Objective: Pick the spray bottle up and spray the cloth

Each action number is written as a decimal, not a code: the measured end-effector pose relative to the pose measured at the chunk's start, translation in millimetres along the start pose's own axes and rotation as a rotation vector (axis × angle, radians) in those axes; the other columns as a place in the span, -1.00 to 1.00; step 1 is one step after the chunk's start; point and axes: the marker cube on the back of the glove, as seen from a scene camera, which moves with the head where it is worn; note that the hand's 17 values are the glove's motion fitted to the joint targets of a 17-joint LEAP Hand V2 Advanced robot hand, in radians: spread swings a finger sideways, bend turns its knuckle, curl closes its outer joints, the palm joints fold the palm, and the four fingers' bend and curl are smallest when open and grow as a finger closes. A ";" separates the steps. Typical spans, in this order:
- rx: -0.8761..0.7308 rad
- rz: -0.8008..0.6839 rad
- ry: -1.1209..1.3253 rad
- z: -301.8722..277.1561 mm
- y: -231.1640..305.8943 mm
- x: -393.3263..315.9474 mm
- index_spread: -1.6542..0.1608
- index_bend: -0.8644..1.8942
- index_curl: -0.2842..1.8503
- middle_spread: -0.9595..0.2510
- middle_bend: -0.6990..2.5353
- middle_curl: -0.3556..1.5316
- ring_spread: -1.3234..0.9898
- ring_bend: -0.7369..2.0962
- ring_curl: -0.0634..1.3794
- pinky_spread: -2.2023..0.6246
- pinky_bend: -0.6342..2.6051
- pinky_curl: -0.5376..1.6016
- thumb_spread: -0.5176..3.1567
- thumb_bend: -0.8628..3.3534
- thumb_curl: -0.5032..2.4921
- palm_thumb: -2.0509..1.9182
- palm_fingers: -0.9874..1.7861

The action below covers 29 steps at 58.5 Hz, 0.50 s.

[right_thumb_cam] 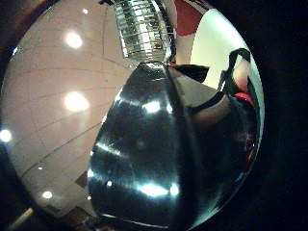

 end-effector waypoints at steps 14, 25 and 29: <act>-0.132 -0.073 0.150 1.3 -15.9 -8.4 0.58 -0.11 -0.26 0.32 -0.24 -0.11 -0.01 -0.10 -0.34 0.49 -0.47 -0.24 -0.49 -0.61 -0.23 0.51 0.73; -0.283 -0.137 0.318 9.3 -12.5 -22.4 0.59 -0.06 -0.23 0.34 -0.21 -0.08 -0.02 -0.07 -0.30 0.44 -0.44 -0.19 -0.53 -0.61 -0.20 0.49 0.73; -0.411 -0.175 0.448 14.0 -8.1 -33.7 0.60 -0.05 -0.22 0.34 -0.21 -0.09 -0.02 -0.06 -0.30 0.44 -0.43 -0.18 -0.54 -0.60 -0.19 0.49 0.72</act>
